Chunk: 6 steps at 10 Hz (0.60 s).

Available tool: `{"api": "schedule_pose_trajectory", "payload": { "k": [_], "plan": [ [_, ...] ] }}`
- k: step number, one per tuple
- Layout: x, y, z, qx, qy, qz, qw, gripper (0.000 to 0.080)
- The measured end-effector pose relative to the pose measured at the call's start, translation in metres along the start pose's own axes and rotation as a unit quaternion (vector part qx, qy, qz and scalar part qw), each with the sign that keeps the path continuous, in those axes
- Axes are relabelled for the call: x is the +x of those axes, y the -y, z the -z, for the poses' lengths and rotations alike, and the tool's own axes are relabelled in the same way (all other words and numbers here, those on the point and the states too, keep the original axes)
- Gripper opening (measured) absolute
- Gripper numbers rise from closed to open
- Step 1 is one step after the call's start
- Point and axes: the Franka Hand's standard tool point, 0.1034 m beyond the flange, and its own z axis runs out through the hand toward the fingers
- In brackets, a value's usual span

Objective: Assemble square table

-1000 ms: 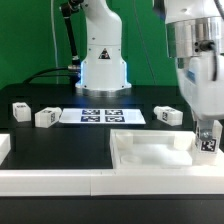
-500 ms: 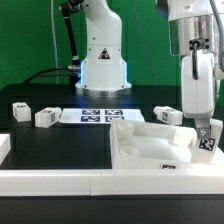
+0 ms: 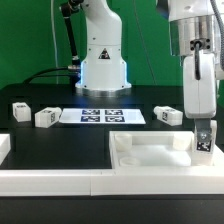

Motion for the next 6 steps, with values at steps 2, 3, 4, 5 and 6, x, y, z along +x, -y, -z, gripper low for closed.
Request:
{"api": "schedule_pose_trajectory", "payload": {
  "k": [2, 3, 4, 5, 6],
  "plan": [
    [-0.005, -0.002, 0.016, 0.004, 0.007, 0.036, 0.999, 0.0643],
    [-0.008, -0.005, 0.032, 0.009, 0.014, 0.048, 0.999, 0.0643],
    [-0.01, -0.009, 0.039, 0.01, 0.017, 0.05, 0.999, 0.0649],
    [-0.014, -0.01, 0.041, 0.009, 0.019, 0.053, 0.998, 0.0649],
    [-0.013, -0.01, 0.04, 0.009, 0.018, 0.055, 0.998, 0.0649]
  ]
}}
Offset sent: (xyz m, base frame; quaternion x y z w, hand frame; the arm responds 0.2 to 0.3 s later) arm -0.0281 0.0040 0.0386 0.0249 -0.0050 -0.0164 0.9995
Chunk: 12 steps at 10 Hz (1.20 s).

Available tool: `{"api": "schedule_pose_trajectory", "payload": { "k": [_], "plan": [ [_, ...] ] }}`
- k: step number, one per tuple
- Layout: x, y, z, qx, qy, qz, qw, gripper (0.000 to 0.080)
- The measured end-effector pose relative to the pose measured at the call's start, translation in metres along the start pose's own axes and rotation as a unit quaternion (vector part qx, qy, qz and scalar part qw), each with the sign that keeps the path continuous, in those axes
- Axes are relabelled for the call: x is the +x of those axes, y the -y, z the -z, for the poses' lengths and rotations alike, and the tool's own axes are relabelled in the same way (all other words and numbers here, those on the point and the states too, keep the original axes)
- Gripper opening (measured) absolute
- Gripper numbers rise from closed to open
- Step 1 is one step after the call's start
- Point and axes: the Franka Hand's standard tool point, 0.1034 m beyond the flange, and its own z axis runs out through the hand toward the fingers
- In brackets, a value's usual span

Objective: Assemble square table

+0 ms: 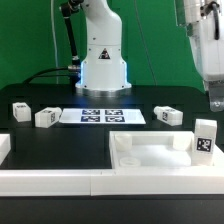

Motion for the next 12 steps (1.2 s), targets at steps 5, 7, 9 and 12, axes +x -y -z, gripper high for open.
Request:
{"api": "schedule_pose_trajectory", "payload": {
  "k": [5, 7, 9, 12],
  "plan": [
    [-0.002, -0.003, -0.001, -0.002, 0.0, 0.004, 1.0, 0.0649],
    [-0.003, -0.015, 0.005, -0.01, 0.002, 0.092, 0.996, 0.0649],
    [0.001, -0.027, 0.01, -0.021, 0.003, 0.134, 0.991, 0.0649],
    [0.001, -0.034, 0.007, -0.026, 0.002, 0.256, 0.966, 0.0649]
  ]
}}
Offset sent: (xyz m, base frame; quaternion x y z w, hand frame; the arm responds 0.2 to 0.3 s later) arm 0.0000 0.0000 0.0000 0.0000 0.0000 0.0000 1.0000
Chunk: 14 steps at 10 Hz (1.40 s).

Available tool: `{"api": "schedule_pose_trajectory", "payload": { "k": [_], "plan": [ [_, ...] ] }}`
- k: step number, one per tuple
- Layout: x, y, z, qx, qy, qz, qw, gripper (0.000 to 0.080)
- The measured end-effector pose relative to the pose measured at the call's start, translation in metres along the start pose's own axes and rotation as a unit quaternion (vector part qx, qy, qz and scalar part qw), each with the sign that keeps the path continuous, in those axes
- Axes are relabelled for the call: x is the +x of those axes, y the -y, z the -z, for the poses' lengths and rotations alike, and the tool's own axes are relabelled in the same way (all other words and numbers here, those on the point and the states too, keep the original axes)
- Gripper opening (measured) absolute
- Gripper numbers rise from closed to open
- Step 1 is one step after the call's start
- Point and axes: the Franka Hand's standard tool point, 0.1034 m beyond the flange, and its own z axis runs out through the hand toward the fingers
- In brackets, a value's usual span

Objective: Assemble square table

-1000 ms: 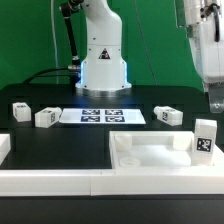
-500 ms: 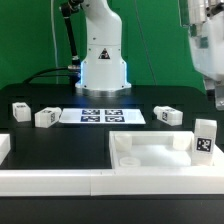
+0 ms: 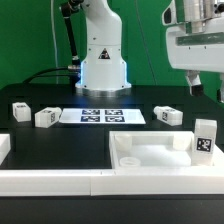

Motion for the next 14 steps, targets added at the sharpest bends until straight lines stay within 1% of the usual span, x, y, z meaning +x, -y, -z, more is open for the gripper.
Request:
{"api": "schedule_pose_trajectory", "payload": {
  "k": [1, 3, 4, 5, 6, 7, 9, 11, 12, 13, 14],
  "plan": [
    [0.0, 0.0, 0.0, 0.0, 0.0, 0.024, 1.0, 0.0649],
    [-0.001, -0.001, 0.0, -0.001, 0.0, 0.109, 0.994, 0.0649],
    [-0.011, -0.005, -0.002, -0.005, -0.001, 0.163, 0.987, 0.0649],
    [-0.02, -0.012, -0.002, 0.001, -0.003, 0.202, 0.979, 0.0649],
    [-0.028, -0.023, -0.005, 0.006, -0.008, 0.243, 0.97, 0.0649],
    [-0.035, -0.03, -0.009, 0.001, -0.01, 0.267, 0.964, 0.0649],
    [-0.031, -0.029, -0.008, 0.001, -0.011, 0.334, 0.942, 0.0649],
    [-0.03, -0.029, -0.008, -0.001, -0.012, 0.391, 0.92, 0.0649],
    [-0.032, -0.032, -0.01, -0.003, -0.011, 0.425, 0.905, 0.0649],
    [-0.042, -0.047, -0.018, -0.009, -0.005, 0.465, 0.885, 0.0649],
    [-0.054, -0.073, -0.027, -0.022, 0.006, 0.5, 0.866, 0.0649]
  ]
}}
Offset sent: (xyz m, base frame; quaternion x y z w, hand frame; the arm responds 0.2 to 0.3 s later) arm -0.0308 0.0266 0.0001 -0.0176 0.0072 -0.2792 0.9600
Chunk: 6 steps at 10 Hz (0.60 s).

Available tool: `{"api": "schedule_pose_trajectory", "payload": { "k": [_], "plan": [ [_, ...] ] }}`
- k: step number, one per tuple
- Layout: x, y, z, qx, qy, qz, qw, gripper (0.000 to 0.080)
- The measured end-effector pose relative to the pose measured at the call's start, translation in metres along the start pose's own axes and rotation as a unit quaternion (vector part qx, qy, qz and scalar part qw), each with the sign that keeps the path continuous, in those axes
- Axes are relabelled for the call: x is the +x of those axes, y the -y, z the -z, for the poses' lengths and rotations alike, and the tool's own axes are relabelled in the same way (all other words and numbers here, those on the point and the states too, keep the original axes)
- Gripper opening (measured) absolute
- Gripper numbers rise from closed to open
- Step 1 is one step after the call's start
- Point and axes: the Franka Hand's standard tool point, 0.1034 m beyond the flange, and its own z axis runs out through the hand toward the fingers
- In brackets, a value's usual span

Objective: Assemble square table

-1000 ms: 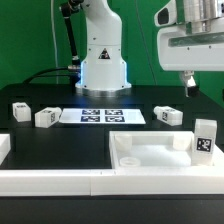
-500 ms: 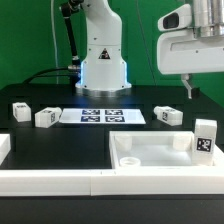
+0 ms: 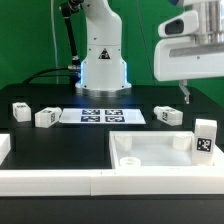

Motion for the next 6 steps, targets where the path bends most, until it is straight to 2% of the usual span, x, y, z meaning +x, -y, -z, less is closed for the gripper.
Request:
{"api": "schedule_pose_trajectory", "payload": {
  "k": [1, 2, 3, 6],
  "plan": [
    [-0.023, -0.003, -0.009, -0.004, 0.005, 0.045, 0.999, 0.0649],
    [-0.042, -0.004, -0.016, -0.016, 0.005, 0.079, 0.997, 0.0649],
    [-0.054, -0.006, -0.022, -0.027, 0.005, 0.124, 0.992, 0.0649],
    [-0.047, -0.009, -0.019, -0.028, 0.004, 0.219, 0.975, 0.0649]
  ]
}}
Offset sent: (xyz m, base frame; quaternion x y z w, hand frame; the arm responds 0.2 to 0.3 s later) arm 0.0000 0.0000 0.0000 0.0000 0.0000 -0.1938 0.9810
